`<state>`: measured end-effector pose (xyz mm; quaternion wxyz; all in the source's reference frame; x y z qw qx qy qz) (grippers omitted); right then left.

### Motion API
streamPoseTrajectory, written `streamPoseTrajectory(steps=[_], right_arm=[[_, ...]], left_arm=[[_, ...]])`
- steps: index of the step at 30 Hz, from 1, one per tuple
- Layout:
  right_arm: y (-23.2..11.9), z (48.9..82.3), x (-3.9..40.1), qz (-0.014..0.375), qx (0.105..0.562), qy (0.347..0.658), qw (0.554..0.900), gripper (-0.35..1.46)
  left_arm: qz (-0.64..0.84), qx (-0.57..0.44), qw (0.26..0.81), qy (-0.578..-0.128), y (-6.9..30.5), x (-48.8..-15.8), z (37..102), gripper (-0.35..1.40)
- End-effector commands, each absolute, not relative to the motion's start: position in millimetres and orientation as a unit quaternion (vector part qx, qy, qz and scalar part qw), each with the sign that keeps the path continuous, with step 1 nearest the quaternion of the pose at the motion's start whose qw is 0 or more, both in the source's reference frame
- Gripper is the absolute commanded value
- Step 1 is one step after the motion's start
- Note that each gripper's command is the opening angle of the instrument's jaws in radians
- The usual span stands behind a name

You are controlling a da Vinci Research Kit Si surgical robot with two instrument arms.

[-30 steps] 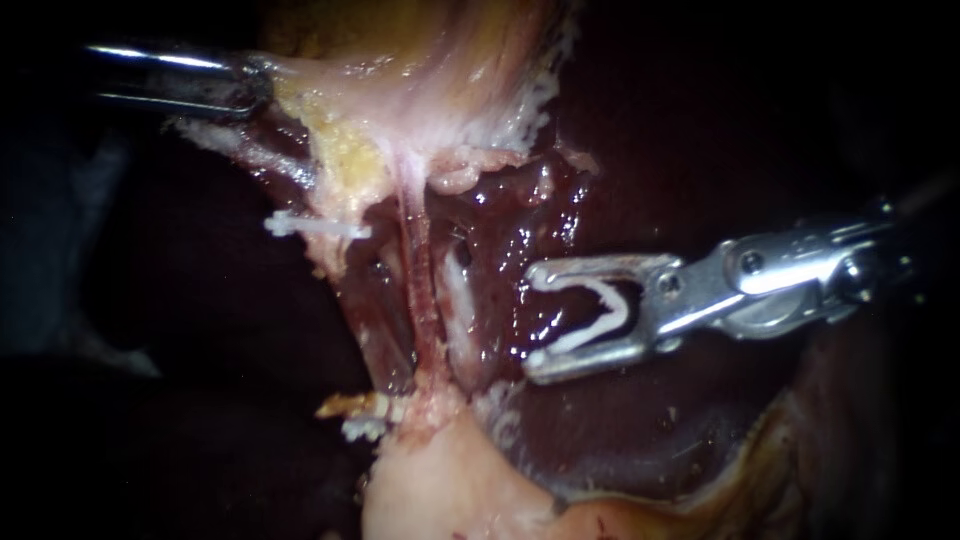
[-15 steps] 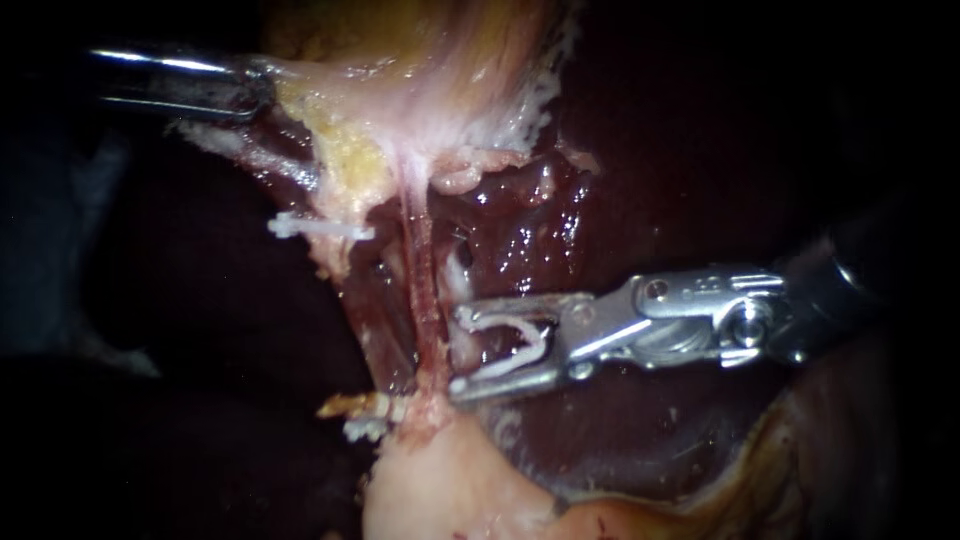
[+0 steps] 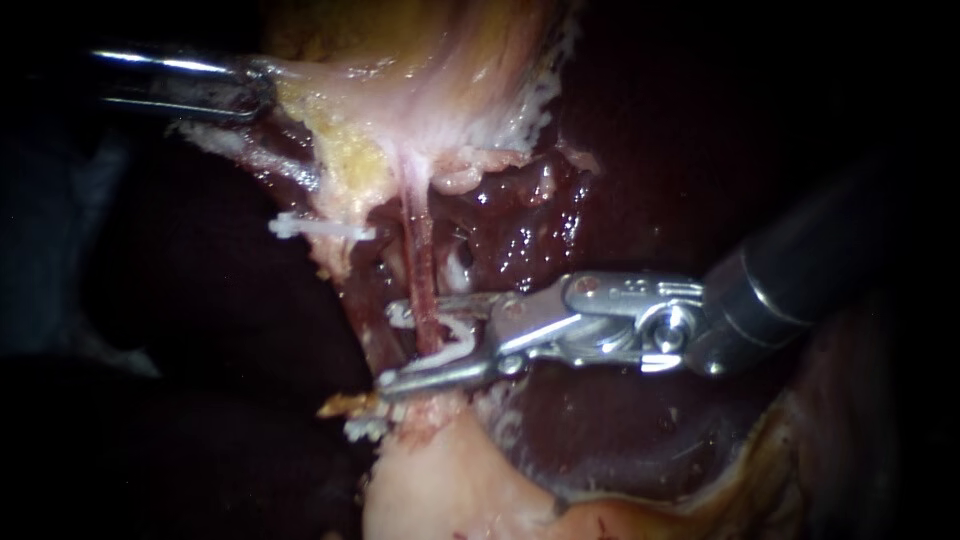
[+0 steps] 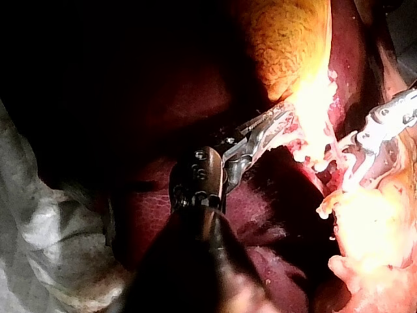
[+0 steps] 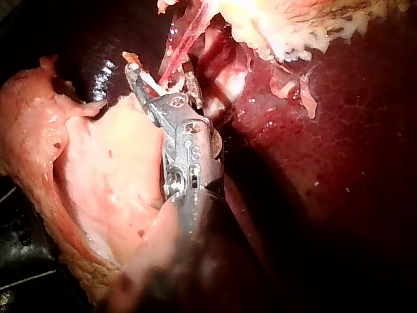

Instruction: Clipping first clip right tube

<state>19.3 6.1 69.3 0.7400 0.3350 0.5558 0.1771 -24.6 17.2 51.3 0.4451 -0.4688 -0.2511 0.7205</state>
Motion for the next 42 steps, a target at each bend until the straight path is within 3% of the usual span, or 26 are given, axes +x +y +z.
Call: streamPoseTrajectory(steps=[1,13,26,35,42], right_arm=[[6.0,69.4,19.3,0.176,0.340,0.555,0.739,0.49],[5.1,68.7,19.6,0.175,0.361,0.566,0.720,0.49],[3.1,64.1,20.2,0.156,0.389,0.585,0.694,0.48],[2.6,63.4,20.3,0.130,0.415,0.583,0.686,0.41],[3.3,63.9,19.9,0.146,0.419,0.577,0.686,0.26]], left_arm=[[0.720,-0.469,0.445,-0.251,17.2,-24.7,51.4,-0.35],[0.720,-0.469,0.445,-0.251,17.2,-24.6,51.4,-0.35],[0.720,-0.469,0.445,-0.251,17.3,-24.5,51.5,-0.35],[0.720,-0.469,0.445,-0.251,17.3,-24.5,51.4,-0.35],[0.721,-0.469,0.445,-0.251,17.3,-24.5,51.4,-0.35]])
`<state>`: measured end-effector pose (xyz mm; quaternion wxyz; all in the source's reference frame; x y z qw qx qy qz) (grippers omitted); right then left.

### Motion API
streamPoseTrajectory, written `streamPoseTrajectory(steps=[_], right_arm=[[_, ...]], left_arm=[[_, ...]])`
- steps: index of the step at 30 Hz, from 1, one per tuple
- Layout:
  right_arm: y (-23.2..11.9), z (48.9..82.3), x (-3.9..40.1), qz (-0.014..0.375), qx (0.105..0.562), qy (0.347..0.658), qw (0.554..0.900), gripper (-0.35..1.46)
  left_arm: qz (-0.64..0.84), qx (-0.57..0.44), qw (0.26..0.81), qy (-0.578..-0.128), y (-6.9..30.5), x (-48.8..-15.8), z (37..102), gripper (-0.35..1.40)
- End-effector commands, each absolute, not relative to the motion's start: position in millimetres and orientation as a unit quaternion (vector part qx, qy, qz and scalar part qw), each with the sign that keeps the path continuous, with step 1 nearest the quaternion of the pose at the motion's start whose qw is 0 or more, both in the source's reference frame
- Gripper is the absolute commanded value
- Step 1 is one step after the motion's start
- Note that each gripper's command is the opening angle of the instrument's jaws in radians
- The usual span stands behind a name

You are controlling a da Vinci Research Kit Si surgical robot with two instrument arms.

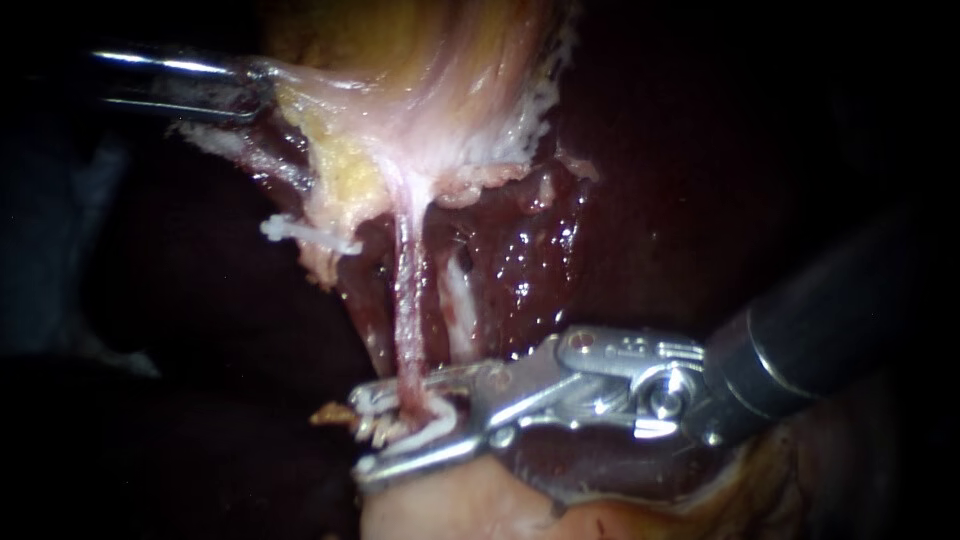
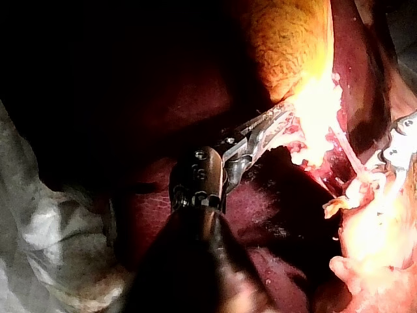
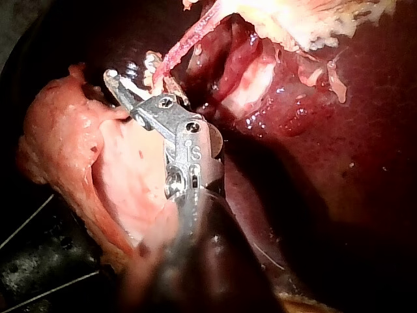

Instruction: Clipping first clip right tube

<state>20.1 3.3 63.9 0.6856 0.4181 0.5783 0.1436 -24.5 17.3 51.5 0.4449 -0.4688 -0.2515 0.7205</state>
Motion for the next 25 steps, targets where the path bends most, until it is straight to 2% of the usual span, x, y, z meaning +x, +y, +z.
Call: streamPoseTrajectory(steps=[1,6,9,12,14,25], right_arm=[[3.5,64.0,19.9,0.148,0.417,0.578,0.686,0.23],[4.4,64.3,19.2,0.163,0.419,0.573,0.685,-0.01],[4.9,64.3,18.7,0.193,0.444,0.554,0.677,-0.35],[5.3,64.6,18.3,0.227,0.471,0.529,0.668,-0.35],[5.4,64.7,18.2,0.229,0.473,0.518,0.675,-0.35],[5.3,65.2,18.1,0.228,0.472,0.516,0.678,-0.35]], left_arm=[[0.721,-0.469,0.445,-0.251,17.3,-24.5,51.4,-0.35],[0.720,-0.469,0.445,-0.252,17.3,-24.5,51.4,-0.35],[0.720,-0.469,0.445,-0.251,17.3,-24.5,51.4,-0.35],[0.720,-0.469,0.445,-0.251,17.3,-24.5,51.5,-0.35],[0.721,-0.469,0.445,-0.251,17.3,-24.5,51.5,-0.35],[0.721,-0.469,0.445,-0.251,17.4,-24.5,51.6,-0.35]])
